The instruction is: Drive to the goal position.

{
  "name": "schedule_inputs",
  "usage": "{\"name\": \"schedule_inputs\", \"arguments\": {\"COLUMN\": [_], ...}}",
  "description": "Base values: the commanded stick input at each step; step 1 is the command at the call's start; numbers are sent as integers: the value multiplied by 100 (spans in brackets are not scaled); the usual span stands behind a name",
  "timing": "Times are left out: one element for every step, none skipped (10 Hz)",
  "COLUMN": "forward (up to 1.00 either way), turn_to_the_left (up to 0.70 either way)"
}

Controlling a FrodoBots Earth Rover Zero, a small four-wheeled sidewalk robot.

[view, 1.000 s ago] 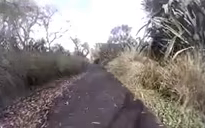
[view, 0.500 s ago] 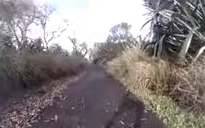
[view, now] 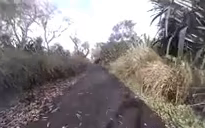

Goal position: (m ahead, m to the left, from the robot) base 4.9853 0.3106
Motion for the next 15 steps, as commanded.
{"name": "schedule_inputs", "arguments": {"forward": [85, 85, 85, 85, 85, 85, 85, 85, 85, 85, 85, 85, 85, 85, 85], "turn_to_the_left": [-34, -34, -19, 0, 0, 0, 0, -12, -22, -28, -8, 0, 0, 0, 0]}}
